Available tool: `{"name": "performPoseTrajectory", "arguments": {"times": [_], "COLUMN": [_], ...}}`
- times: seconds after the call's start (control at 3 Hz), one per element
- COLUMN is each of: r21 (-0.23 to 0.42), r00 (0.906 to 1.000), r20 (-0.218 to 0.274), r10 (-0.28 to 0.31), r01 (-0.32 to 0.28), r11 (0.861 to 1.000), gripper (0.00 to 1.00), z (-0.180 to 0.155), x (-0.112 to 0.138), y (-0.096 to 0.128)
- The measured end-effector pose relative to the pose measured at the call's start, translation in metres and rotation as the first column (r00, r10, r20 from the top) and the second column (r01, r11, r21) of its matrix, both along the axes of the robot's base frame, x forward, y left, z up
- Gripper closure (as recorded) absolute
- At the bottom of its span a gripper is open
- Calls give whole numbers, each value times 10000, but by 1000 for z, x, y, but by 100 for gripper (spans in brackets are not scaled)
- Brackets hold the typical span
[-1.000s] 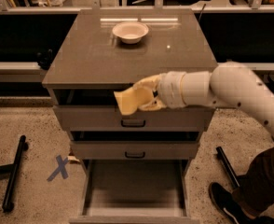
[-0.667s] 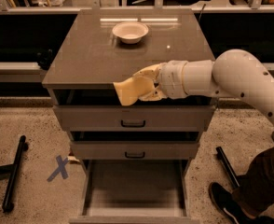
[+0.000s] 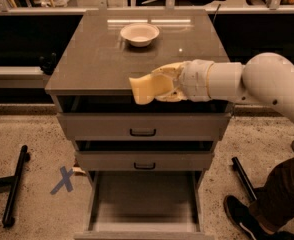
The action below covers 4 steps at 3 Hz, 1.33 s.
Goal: Pick sponge from bottom drawer and place on counter
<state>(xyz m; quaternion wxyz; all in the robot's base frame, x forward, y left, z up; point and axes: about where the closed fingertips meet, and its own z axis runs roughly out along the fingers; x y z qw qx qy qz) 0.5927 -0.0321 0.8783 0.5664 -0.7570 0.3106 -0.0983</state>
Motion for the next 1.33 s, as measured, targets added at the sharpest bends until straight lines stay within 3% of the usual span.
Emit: {"name": "performPoseTrajectory", "arguments": {"times": [0.67, 1.33], "r21": [1073, 1946], "r00": [9967, 9911], "r20": [365, -353], "r10": [-718, -1281], "r01": [676, 1326], "r11": [9919, 9719], "gripper": [100, 100], "z": [51, 66], "x": [24, 81], "y": [-36, -46]}}
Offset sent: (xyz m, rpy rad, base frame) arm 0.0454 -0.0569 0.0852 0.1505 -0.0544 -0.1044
